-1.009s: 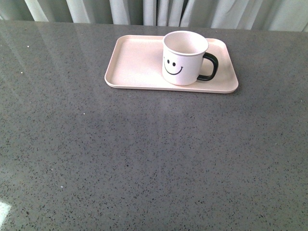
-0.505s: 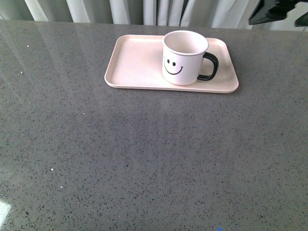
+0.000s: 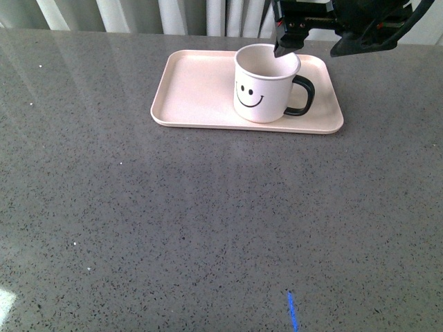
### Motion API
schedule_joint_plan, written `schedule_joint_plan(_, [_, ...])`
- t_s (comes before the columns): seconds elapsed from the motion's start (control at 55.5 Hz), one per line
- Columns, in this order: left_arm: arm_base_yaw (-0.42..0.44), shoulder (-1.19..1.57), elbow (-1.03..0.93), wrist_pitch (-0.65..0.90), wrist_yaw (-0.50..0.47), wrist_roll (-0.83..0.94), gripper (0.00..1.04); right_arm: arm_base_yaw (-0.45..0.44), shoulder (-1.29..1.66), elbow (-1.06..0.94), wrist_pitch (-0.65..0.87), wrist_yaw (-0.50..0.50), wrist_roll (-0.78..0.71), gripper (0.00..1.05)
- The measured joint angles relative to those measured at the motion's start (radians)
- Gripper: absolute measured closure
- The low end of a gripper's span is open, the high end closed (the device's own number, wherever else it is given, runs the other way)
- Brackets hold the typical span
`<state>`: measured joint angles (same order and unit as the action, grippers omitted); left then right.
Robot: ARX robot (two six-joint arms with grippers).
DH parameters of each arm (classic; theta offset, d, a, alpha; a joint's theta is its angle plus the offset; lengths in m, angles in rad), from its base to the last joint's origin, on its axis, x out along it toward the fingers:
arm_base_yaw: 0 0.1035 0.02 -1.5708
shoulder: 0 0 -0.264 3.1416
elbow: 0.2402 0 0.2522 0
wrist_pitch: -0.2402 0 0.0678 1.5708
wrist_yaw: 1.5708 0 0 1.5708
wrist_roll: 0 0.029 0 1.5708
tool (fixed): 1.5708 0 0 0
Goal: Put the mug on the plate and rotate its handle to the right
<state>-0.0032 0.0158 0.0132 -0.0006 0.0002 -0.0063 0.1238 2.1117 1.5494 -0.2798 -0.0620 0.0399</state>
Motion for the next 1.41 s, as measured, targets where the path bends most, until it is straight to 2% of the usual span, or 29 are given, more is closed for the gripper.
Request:
schedule_joint_plan(0.739, [0.000,0.000,0.000,0.000,0.000,0.000,0.09,0.005,0.114,0.142,-0.075,0.003,0.052,0.09])
schedule_joint_plan(0.883, [0.000,0.000,0.000,0.000,0.000,0.000,0.09,0.005,0.133,0.159,-0.089,0.006,0.056,0.14])
schedule_joint_plan(1.009, [0.000,0.000,0.000,0.000,0.000,0.000,0.09,0.005,0.146,0.180,-0.101,0.006,0.063,0.27])
schedule_joint_plan(1.405, [0.000,0.000,0.000,0.000,0.000,0.000,0.09,0.008,0.201,0.240,-0.140,0.009,0.085,1.02])
